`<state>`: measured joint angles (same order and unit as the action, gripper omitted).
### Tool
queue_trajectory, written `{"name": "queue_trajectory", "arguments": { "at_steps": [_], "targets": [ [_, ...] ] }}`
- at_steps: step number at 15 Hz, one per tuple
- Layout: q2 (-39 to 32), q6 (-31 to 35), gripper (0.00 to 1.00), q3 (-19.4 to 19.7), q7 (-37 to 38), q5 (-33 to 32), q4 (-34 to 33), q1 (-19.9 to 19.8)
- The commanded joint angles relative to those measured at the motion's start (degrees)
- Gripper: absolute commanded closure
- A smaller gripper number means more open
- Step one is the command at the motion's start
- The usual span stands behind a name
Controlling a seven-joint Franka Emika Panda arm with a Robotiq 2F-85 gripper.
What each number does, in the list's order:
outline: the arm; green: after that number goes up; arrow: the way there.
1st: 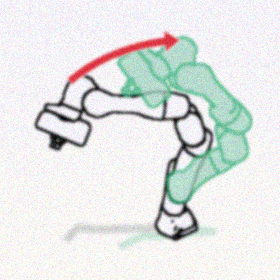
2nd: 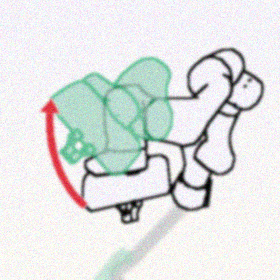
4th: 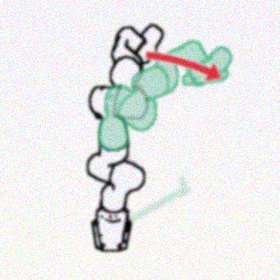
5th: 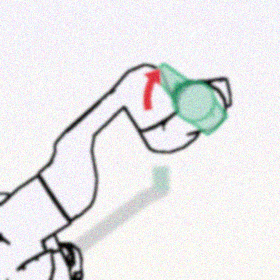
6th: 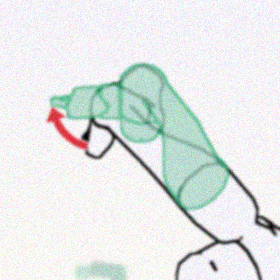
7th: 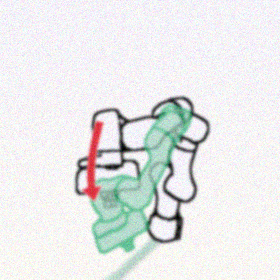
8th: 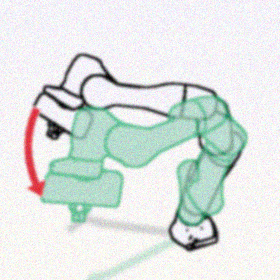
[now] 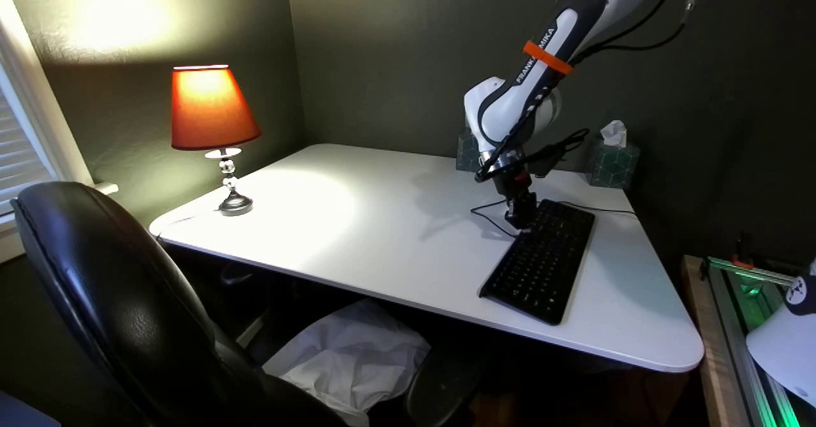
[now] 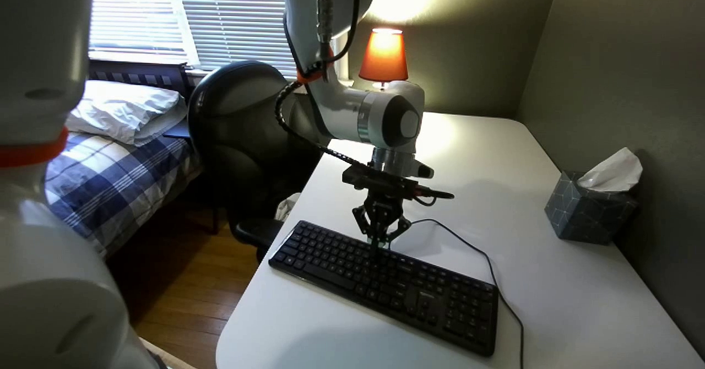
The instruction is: Press a key on the keyboard.
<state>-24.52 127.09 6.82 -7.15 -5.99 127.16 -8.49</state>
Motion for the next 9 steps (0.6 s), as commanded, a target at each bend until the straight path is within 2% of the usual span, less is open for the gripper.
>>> {"name": "queue_trajectory", "arguments": {
  "at_steps": [1,9],
  "targets": [
    [-1.14,-2.93,1.0,-0.02,-0.83,-0.2,-1.67,-0.31],
    [-1.85,-4.55,1.0,-0.06,-0.83,-0.13,-2.74,-0.41]
  ]
}}
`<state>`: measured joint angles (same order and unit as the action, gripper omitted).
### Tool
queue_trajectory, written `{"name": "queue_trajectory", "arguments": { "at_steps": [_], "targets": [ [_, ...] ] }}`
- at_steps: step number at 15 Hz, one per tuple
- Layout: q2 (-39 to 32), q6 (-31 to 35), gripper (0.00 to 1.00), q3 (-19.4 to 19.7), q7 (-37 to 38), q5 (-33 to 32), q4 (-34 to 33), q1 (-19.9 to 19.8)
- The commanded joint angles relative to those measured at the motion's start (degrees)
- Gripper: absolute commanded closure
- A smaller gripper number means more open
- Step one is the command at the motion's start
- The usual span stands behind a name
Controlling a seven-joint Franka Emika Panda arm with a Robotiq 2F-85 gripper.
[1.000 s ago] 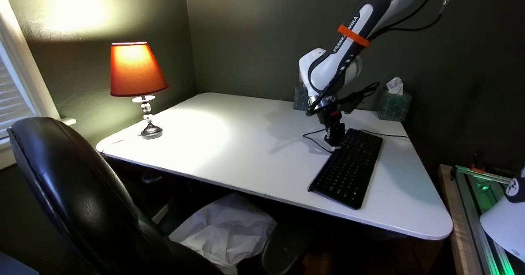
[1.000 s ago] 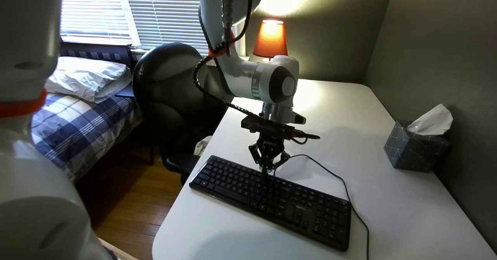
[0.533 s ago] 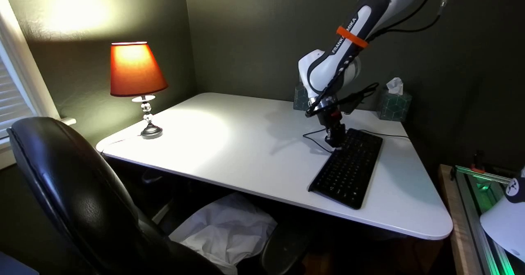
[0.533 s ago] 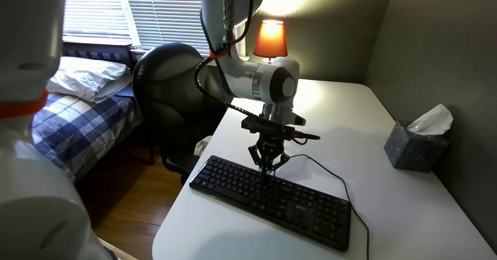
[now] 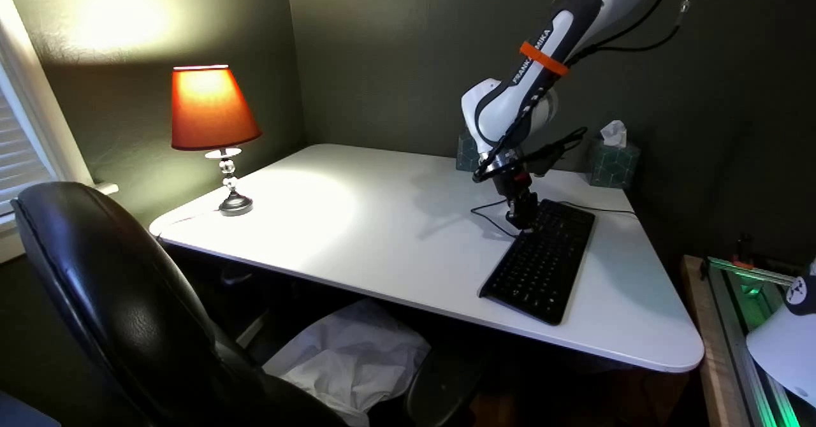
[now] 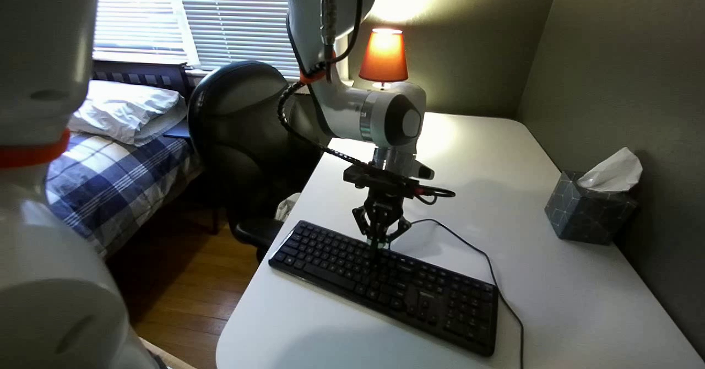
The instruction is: Press a key on the keyboard.
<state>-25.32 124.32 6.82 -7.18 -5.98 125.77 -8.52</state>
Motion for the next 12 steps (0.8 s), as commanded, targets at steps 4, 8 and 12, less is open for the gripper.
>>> {"name": "queue_trajectory", "arguments": {
  "at_steps": [4,8,12],
  "targets": [
    [-1.7,-2.04,1.0,-0.13,-0.83,0.05,-2.03,-0.48],
    [-2.36,-2.45,1.0,-0.26,-1.03,0.16,-2.95,-0.58],
    [-3.4,-3.37,1.0,-0.46,-1.27,0.2,-4.07,-0.51]
  ]
}}
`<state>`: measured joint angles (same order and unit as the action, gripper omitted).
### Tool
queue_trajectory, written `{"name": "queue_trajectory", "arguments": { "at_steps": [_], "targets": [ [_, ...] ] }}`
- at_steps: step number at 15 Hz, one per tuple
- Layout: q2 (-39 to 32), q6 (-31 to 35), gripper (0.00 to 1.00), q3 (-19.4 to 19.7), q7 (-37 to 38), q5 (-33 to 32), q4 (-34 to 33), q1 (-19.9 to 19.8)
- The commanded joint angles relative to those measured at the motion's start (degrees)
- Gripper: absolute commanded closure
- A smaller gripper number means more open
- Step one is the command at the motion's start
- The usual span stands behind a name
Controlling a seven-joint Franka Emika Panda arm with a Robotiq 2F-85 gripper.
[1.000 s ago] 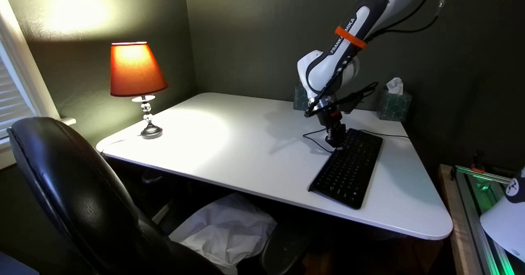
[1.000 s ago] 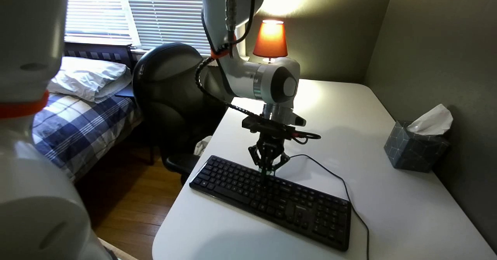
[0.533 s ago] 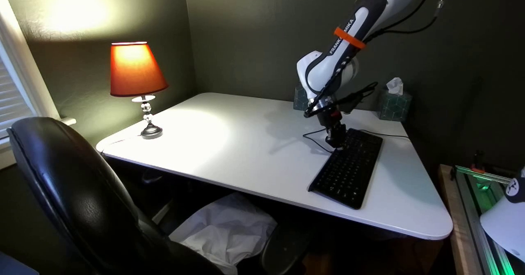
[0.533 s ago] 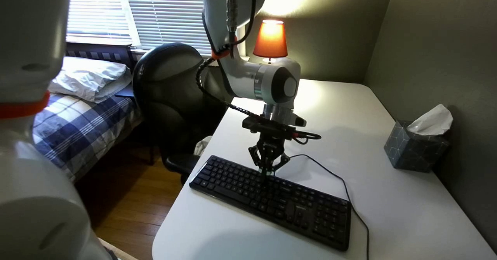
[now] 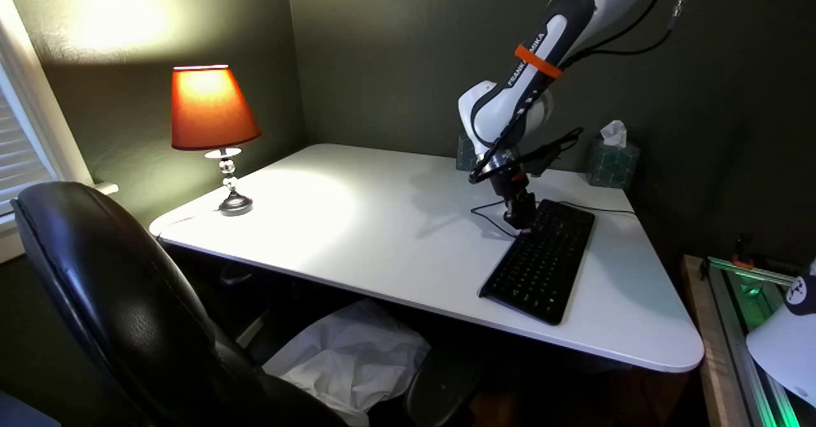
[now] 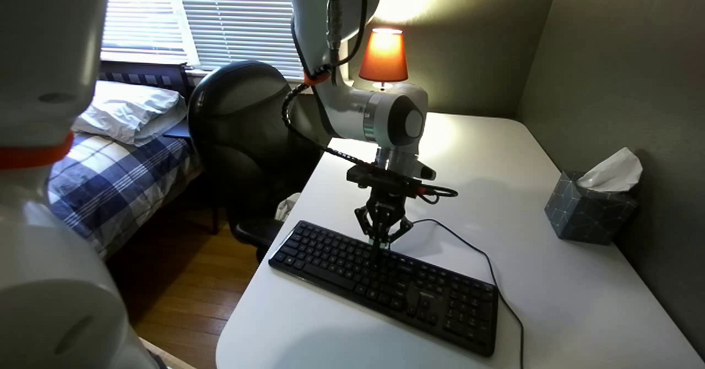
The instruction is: Press a key on the keyboard.
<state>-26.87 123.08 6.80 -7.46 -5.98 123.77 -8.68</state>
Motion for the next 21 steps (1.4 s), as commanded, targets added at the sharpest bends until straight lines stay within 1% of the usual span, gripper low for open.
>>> {"name": "queue_trajectory", "arguments": {
  "at_steps": [1,8,21],
  "targets": [
    [-2.03,-2.54,1.0,-0.47,-1.06,0.22,-2.38,-0.35],
    [-2.83,-4.37,1.0,-0.59,-1.22,0.22,-3.84,-0.4],
    [0.54,-3.07,1.0,-0.07,-0.51,-0.87,-1.15,0.06]
  ]
}}
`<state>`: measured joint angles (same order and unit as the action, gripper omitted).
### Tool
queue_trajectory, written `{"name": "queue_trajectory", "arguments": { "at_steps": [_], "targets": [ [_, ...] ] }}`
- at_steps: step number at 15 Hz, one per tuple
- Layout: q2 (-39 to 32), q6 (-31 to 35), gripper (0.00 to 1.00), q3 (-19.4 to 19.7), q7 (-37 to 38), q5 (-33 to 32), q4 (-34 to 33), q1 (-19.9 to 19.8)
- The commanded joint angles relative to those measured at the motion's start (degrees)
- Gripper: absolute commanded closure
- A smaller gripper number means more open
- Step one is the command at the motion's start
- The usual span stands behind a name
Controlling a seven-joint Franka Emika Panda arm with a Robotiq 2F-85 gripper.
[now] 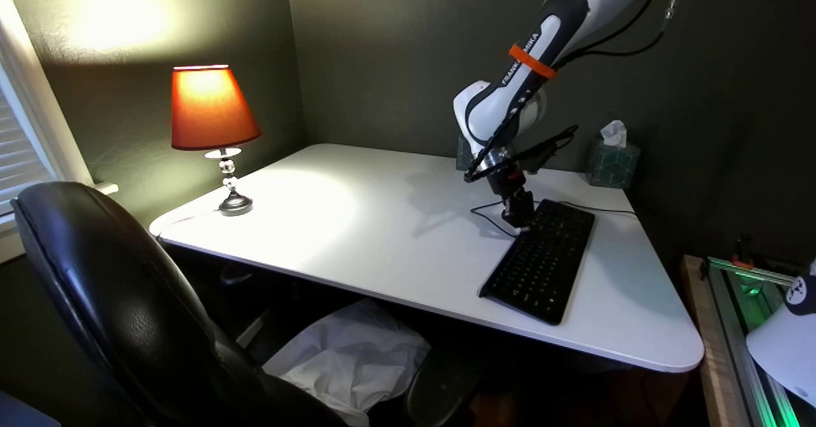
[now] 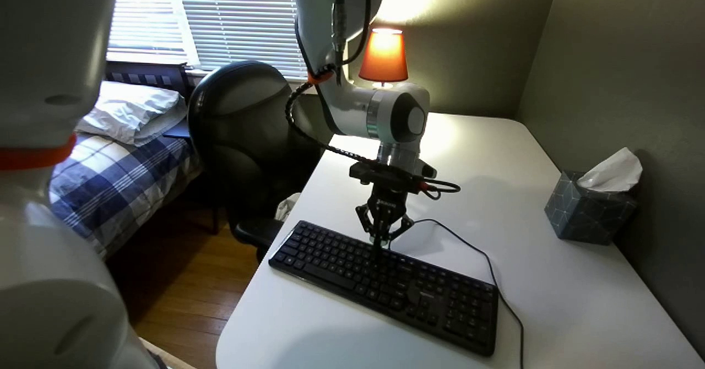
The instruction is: Press a key on the keyboard.
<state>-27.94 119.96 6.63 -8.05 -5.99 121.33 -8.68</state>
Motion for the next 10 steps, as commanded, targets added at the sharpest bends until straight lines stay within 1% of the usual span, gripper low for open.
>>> {"name": "queue_trajectory", "arguments": {
  "at_steps": [1,4,5,6,7,10],
  "targets": [
    [1.95,0.23,1.0,0.16,0.23,-1.01,1.56,0.14],
    [2.83,0.42,1.0,0.22,0.29,-1.27,2.09,0.17],
    [3.19,0.46,0.74,0.2,0.31,-1.14,2.3,0.11],
    [3.63,0.71,0.72,0.18,0.07,-1.25,2.68,0.09],
    [4.07,0.89,0.67,0.2,0.09,-1.24,3.02,0.06],
    [5.98,1.47,0.45,0.13,-0.46,-0.93,4.62,-0.19]
  ]
}}
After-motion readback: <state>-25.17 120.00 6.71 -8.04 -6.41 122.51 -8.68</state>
